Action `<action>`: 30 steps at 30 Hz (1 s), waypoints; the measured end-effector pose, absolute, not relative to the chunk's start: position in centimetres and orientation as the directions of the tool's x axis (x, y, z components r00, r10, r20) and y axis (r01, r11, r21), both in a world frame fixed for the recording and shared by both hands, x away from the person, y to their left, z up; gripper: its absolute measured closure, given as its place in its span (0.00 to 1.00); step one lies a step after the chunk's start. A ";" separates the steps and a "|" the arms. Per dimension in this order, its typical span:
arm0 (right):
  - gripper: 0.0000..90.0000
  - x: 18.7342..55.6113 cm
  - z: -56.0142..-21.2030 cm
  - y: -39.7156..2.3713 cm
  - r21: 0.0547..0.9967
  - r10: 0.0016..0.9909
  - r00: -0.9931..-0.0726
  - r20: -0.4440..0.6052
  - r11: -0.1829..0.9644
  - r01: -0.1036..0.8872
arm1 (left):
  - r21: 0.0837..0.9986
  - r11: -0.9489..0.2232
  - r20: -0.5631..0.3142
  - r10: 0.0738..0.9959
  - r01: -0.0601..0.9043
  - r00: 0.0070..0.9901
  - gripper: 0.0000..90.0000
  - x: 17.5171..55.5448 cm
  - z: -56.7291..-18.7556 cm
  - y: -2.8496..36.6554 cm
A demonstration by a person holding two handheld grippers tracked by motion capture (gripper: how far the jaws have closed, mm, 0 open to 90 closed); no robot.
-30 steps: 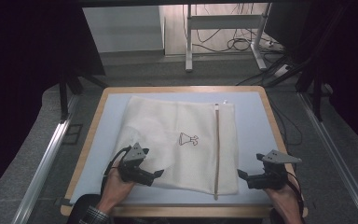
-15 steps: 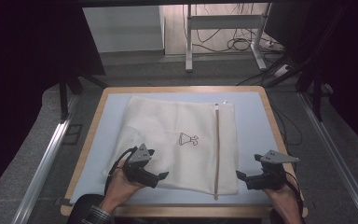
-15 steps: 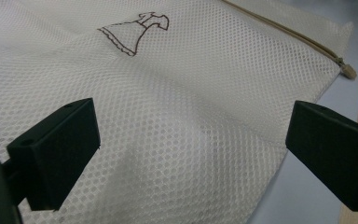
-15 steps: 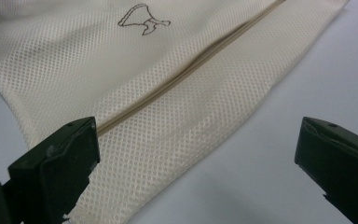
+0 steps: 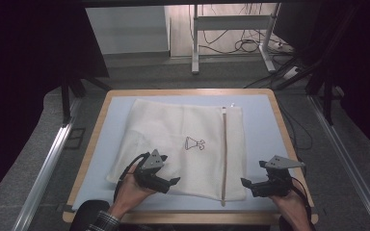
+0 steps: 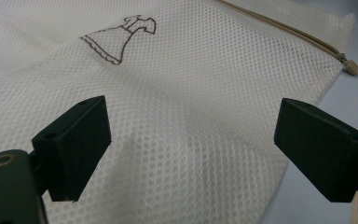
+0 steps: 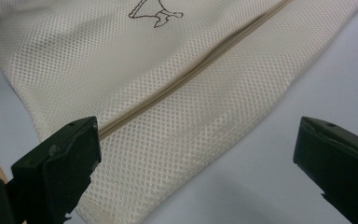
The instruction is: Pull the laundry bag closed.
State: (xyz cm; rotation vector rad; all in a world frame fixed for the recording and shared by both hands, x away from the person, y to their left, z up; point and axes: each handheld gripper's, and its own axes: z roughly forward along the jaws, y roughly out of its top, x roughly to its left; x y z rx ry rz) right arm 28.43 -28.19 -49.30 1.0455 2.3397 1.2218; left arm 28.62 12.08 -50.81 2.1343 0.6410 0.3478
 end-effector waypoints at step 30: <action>0.01 27.5 -50.1 -24.3 0.710 0.607 -0.795 0.020 0.551 0.439 | 0.793 -0.535 0.011 0.491 0.291 0.871 0.12 28.7 -51.9 8.8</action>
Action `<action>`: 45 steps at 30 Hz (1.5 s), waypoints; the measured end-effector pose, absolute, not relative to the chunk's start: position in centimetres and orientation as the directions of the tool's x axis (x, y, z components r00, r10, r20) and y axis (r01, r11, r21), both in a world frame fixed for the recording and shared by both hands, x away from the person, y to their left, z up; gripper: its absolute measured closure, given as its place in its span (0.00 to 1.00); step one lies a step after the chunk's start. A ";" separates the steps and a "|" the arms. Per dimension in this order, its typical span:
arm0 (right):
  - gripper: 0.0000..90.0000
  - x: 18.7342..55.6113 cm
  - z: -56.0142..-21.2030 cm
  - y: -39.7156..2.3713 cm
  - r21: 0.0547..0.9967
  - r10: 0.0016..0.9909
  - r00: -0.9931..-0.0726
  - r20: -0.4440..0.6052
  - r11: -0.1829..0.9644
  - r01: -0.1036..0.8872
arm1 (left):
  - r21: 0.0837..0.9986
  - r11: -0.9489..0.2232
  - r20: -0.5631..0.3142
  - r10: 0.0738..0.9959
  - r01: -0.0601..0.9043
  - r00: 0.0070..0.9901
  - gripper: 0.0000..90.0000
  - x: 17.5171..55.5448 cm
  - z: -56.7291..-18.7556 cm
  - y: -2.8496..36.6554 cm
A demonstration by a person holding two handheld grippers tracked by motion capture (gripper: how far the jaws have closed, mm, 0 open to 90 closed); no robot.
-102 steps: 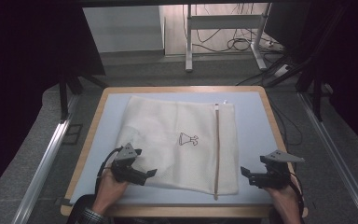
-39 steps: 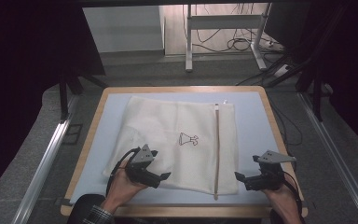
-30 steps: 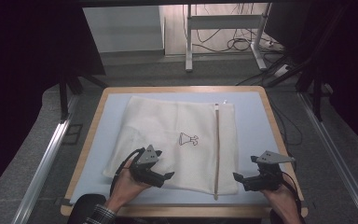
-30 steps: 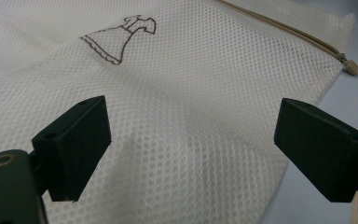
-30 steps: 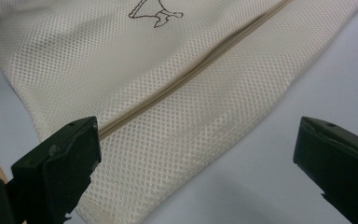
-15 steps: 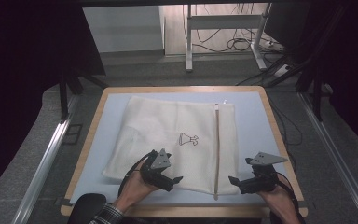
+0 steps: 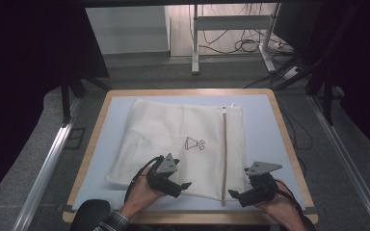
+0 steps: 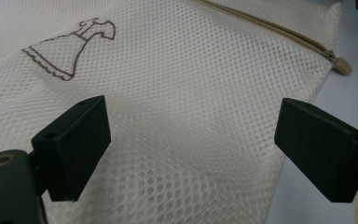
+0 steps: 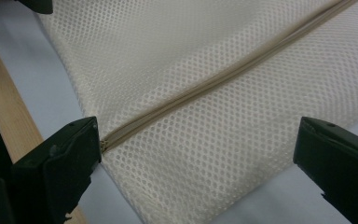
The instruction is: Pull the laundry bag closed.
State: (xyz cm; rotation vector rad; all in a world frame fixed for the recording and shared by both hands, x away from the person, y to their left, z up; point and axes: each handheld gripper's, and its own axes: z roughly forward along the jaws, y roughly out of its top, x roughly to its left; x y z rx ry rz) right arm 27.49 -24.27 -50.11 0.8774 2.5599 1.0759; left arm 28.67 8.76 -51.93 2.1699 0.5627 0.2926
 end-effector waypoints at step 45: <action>0.61 23.9 -51.3 -19.8 0.559 0.281 -0.949 -0.141 0.814 0.157 | 0.773 -0.558 -0.010 0.465 0.302 0.885 0.17 29.0 -52.5 8.0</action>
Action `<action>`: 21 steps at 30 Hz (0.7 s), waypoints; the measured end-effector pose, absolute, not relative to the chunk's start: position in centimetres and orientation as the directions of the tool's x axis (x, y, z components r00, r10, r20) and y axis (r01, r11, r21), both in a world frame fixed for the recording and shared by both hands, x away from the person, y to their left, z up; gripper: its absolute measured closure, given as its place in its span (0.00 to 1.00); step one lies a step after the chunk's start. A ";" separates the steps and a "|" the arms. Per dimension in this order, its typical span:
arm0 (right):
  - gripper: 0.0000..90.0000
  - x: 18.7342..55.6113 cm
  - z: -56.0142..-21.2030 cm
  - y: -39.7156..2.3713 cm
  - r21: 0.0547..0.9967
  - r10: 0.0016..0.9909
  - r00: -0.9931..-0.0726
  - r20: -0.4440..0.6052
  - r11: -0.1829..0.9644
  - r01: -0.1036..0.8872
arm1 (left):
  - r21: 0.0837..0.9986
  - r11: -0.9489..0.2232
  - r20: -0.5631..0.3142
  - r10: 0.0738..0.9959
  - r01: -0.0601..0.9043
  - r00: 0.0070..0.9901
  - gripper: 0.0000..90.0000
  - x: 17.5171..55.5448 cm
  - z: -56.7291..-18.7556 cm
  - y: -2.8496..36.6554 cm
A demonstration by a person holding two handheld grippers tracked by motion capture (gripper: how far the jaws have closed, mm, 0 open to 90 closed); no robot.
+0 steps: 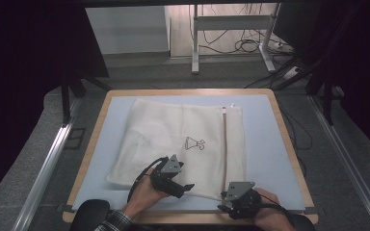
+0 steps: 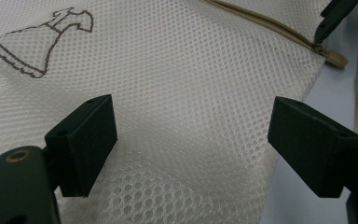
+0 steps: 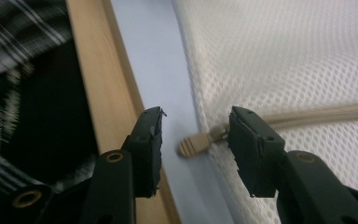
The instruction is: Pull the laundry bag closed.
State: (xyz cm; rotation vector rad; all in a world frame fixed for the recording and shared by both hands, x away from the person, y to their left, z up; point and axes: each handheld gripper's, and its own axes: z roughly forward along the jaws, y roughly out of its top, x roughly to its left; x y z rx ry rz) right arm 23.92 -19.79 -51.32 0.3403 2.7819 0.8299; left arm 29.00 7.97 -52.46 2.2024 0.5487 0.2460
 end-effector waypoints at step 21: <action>0.81 23.9 -50.3 -20.5 0.596 0.290 -0.941 -0.177 0.792 0.132 | 0.768 -0.559 -0.020 0.466 0.312 0.884 0.17 29.0 -52.6 7.9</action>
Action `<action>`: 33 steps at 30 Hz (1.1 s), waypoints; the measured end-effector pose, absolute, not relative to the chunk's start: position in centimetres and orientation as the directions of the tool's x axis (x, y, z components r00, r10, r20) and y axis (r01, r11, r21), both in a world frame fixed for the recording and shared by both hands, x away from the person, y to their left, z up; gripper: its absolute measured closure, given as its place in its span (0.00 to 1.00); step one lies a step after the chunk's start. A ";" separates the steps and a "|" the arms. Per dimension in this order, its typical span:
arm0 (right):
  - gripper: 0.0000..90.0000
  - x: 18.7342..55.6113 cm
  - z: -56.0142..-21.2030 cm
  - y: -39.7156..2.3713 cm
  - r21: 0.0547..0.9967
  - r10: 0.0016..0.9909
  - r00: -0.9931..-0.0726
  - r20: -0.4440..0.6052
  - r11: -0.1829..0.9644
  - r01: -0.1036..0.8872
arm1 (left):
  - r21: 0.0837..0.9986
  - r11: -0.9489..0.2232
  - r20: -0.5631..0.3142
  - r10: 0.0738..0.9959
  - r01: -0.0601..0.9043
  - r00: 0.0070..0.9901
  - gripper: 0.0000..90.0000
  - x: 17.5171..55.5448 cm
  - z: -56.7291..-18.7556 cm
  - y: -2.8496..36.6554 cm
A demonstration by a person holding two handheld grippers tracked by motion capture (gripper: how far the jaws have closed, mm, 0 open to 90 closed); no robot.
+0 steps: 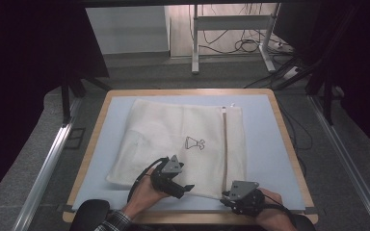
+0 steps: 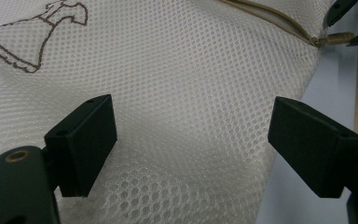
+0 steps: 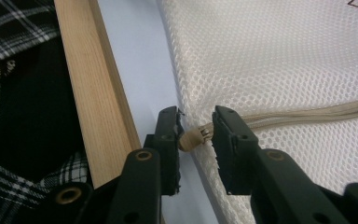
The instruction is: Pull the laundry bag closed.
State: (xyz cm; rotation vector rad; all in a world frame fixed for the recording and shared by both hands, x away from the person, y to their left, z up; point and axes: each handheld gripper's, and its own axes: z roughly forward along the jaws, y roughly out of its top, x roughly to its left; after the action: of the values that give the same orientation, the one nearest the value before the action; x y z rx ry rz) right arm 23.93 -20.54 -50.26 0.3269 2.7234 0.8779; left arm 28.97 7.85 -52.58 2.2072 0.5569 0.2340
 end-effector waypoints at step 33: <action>0.95 25.2 -50.3 -20.7 0.619 0.346 -0.933 -0.096 0.755 0.216 | 0.771 -0.563 -0.023 0.443 0.299 0.896 0.25 28.8 -52.3 7.3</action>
State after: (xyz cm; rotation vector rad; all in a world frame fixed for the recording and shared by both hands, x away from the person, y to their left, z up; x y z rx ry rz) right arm 25.16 -20.70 -50.31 0.4454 2.7481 0.9329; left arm 28.79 7.31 -52.33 2.2078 0.5291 0.2176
